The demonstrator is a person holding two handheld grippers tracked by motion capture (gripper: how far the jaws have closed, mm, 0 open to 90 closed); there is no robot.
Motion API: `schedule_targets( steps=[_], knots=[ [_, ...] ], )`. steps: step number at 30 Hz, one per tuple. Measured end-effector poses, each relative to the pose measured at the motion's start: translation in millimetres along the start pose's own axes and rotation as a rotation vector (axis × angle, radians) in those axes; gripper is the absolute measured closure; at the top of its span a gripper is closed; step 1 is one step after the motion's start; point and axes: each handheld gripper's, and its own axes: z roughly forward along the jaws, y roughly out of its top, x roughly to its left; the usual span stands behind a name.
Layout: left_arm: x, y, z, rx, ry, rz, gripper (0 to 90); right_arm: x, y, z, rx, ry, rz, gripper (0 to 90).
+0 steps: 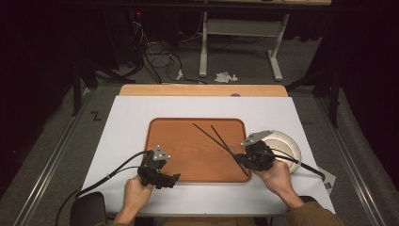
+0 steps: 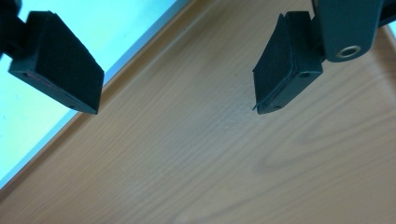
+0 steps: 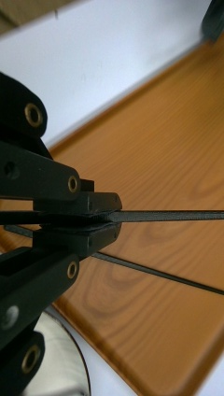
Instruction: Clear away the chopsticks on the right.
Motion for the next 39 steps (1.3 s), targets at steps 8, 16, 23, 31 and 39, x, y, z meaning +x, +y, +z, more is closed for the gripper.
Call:
schedule_targets(
  steps=[8, 16, 23, 31, 39],
  knots=[
    [-0.2, -1.0, -3.4, -0.011, -0.007, 0.003, 16.6, 3.4, 0.8, 39.1, 0.123, -0.057, 0.021, 85.7],
    [-3.3, -2.7, 0.5, 0.007, -0.010, 0.009, 16.6, 4.5, -1.7, 49.3, 0.159, -0.086, 0.030, 85.6],
    [-3.6, -2.2, 1.5, 0.013, -0.005, 0.008, 16.5, 5.4, -4.5, 55.1, 0.197, -0.099, 0.014, 85.3],
    [-5.5, -3.5, 0.3, 0.011, -0.007, 0.014, 16.5, 8.6, -7.6, 55.0, 0.223, -0.107, 0.003, 84.5],
    [-5.0, -3.1, 0.5, 0.009, -0.008, 0.012, 16.5, 9.9, -7.3, 44.0, 0.178, -0.119, -0.022, 82.3]
  ],
)
